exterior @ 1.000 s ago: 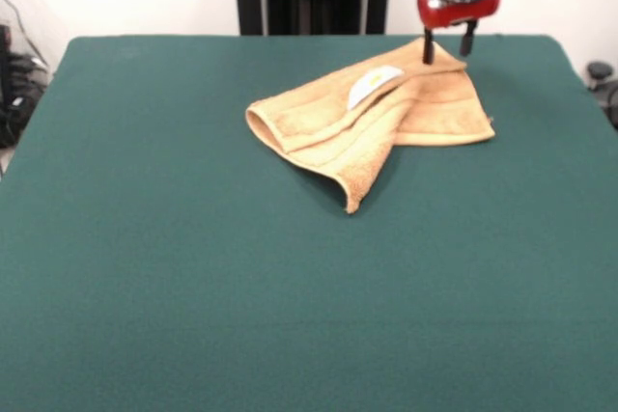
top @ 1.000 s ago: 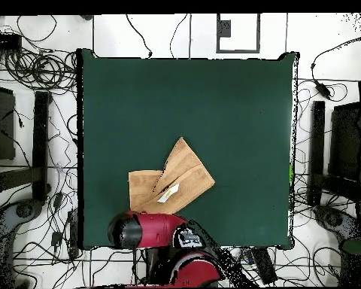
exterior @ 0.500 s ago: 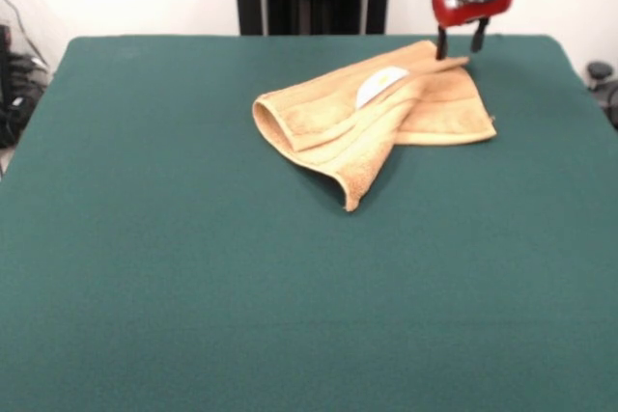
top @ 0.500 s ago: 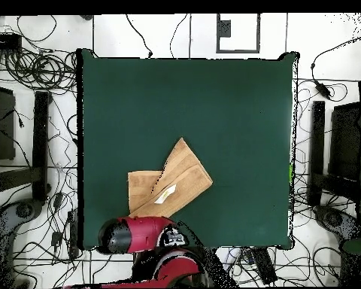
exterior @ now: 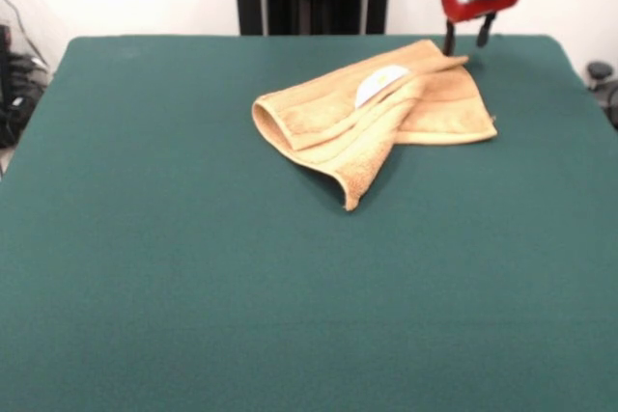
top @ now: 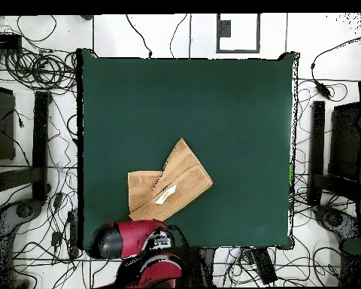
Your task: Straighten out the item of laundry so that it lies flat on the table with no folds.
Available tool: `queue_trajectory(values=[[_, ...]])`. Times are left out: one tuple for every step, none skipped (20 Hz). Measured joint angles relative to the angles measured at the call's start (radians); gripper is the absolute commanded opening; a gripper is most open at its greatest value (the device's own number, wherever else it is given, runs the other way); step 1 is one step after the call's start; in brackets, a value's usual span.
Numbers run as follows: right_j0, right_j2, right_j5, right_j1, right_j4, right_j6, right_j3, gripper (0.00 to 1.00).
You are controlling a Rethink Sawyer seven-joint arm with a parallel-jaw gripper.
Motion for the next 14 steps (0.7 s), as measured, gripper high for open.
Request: queue_trajectory(values=[[0.01,-0.003,0.0,0.0,0.0,0.0,0.0,1.0],[0.016,-0.005,0.0,0.0,0.0,0.0,0.0,1.0],[0.02,-0.006,0.0,0.0,0.0,0.0,0.0,1.0],[0.027,-0.007,0.0,0.0,0.0,0.0,0.0,1.0],[0.03,-0.008,0.0,0.0,0.0,0.0,0.0,1.0],[0.033,-0.008,0.0,0.0,0.0,0.0,0.0,1.0],[0.037,-0.01,0.0,0.0,0.0,0.0,0.0,1.0],[0.039,-0.012,0.0,0.0,0.0,0.0,0.0,1.0],[0.04,-0.013,0.0,0.0,0.0,0.0,0.0,1.0],[0.042,-0.016,0.0,0.0,0.0,0.0,0.0,1.0],[0.043,-0.019,0.0,0.0,0.0,0.0,0.0,1.0],[0.043,-0.02,0.0,-0.001,0.0,0.0,0.0,1.0],[0.043,-0.021,0.0,-0.002,0.0,0.0,0.0,1.0],[0.043,-0.022,0.0,-0.004,0.0,0.0,0.0,1.0]])
